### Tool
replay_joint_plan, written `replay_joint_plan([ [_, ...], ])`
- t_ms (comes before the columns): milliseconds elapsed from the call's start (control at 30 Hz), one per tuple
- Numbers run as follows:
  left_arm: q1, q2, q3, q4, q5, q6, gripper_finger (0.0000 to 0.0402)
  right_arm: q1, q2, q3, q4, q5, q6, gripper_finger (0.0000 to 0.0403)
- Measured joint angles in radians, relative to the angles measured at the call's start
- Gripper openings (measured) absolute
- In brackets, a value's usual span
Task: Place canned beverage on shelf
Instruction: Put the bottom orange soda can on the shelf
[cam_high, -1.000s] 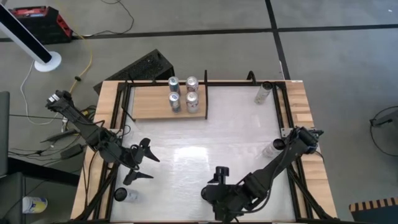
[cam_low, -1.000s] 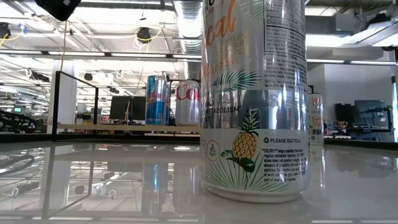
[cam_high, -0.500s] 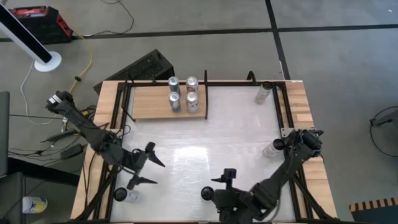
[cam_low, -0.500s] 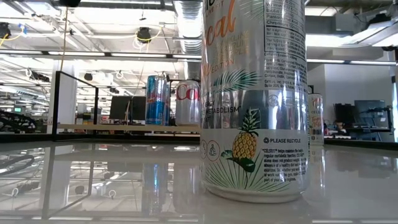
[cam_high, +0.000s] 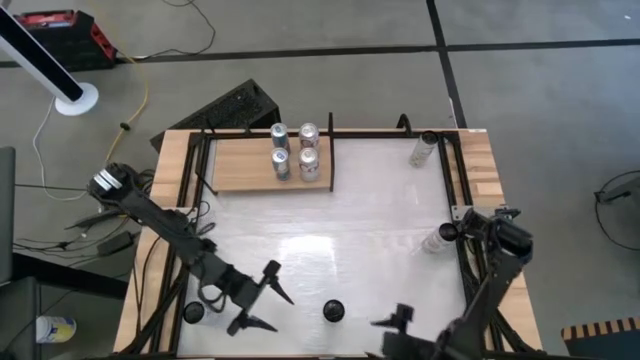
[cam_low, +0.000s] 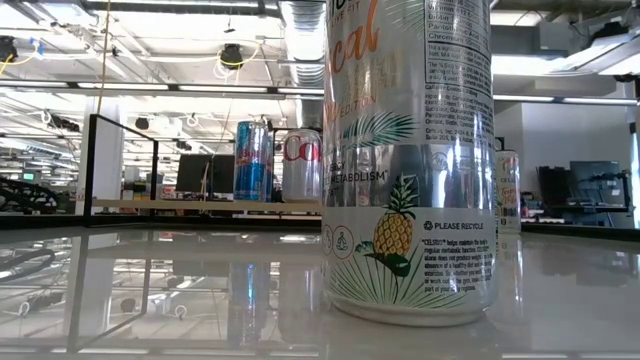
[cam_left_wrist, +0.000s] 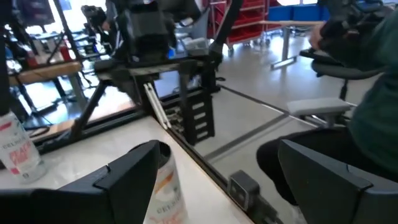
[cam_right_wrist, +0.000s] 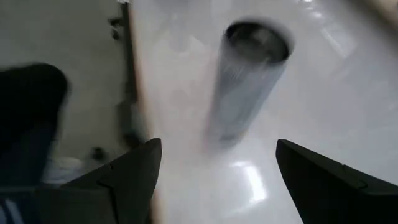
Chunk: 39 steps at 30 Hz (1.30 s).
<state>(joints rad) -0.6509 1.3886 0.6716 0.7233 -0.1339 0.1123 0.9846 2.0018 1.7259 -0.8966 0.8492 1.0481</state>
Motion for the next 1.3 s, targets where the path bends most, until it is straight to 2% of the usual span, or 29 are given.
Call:
replay_joint_plan([
  [100,0.027,0.065,0.000,0.068,0.006,-0.009,0.0314,0.029,-0.002,-0.116,0.139,0.026,0.077,0.0336],
  [200,0.063,0.098,0.000,0.116,0.059,-0.057,0.0314,0.026,0.001,-0.226,0.302,0.027,0.086,0.0327],
  [367,0.113,0.103,0.000,0.152,0.124,-0.129,0.0314,0.006,0.000,-0.367,0.592,-0.007,0.003,0.0306],
  [500,0.133,0.097,0.000,0.155,0.129,-0.143,0.0314,-0.010,0.000,-0.442,0.749,-0.054,-0.066,0.0280],
  [667,0.135,0.097,0.000,0.154,0.129,-0.144,0.0314,-0.012,-0.001,-0.486,0.817,-0.063,-0.078,0.0243],
  [767,0.135,0.097,0.000,0.150,0.129,-0.144,0.0314,-0.010,-0.001,-0.510,0.838,-0.067,-0.081,0.0204],
  [1033,0.135,0.097,0.000,0.149,0.129,-0.151,0.0314,-0.045,-0.001,-0.521,0.867,-0.148,-0.153,0.0029],
  [1100,0.135,0.097,0.000,0.148,0.129,-0.151,0.0314,-0.063,-0.001,-0.521,0.880,-0.160,-0.193,0.0016],
  [1300,0.135,0.097,0.000,0.148,0.130,-0.151,0.0314,-0.130,-0.001,-0.521,0.903,-0.280,-0.258,0.0024],
])
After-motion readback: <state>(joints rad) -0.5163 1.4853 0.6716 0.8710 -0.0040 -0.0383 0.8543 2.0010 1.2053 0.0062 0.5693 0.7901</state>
